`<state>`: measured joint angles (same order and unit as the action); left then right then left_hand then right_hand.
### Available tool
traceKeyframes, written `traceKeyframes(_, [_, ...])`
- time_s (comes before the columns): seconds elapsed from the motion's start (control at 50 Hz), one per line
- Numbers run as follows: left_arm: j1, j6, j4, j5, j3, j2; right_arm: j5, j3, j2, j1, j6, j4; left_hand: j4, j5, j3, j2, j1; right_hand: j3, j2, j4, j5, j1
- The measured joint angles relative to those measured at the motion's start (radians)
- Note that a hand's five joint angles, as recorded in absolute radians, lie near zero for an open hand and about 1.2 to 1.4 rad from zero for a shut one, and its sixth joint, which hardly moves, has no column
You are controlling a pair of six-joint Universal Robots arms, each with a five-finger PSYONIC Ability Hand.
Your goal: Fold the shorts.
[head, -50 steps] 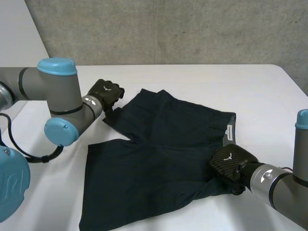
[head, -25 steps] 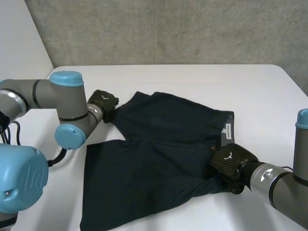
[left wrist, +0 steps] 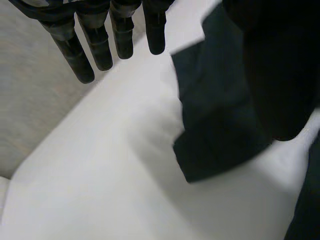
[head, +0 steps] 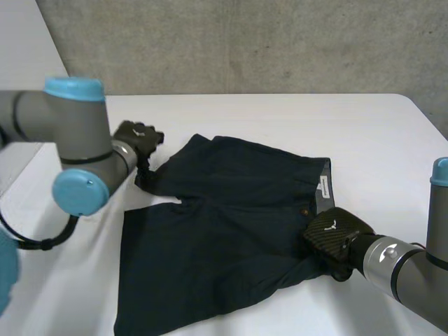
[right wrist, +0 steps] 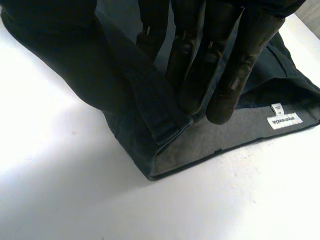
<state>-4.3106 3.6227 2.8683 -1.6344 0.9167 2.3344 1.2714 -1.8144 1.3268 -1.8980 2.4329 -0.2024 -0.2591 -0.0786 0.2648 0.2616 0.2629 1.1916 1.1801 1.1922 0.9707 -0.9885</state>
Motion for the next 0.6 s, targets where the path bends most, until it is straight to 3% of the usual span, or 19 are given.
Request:
traceKeyframes(0.08, [0.0, -0.091, -0.003, 0.008, 0.106, -0.122, -0.019, 0.004, 0.0, 0.015, 0.039, 0.008, 0.0, 0.0, 0.0, 0.0, 0.0, 0.0, 0.0, 0.0, 0.0, 0.0])
traceKeyframes(0.18, [0.026, -0.223, -0.027, 0.049, 0.387, -0.34, -0.043, 0.013, 0.001, 0.059, 0.121, 0.048, 0.0, 0.0, 0.0, 0.0, 0.0, 0.0, 0.0, 0.0, 0.0, 0.0])
traceKeyframes(0.32, [0.115, -0.271, -0.064, 0.099, 0.778, -0.569, -0.048, 0.019, 0.002, 0.096, 0.17, 0.088, 0.0, 0.0, 0.0, 0.0, 0.0, 0.0, 0.0, 0.0, 0.0, 0.0])
traceKeyframes(0.44, [0.171, -0.272, -0.054, 0.095, 0.951, -0.629, -0.046, 0.015, 0.002, 0.1, 0.172, 0.096, 0.0, 0.0, 0.0, 0.0, 0.0, 0.0, 0.0, 0.0, 0.0, 0.0])
traceKeyframes(0.6, [0.183, -0.279, 0.032, 0.068, 1.003, -0.574, -0.046, 0.008, 0.002, 0.098, 0.171, 0.101, -0.03, -0.034, 0.026, 0.035, 0.038, 0.0, 0.0, 0.0, 0.0, 0.0])
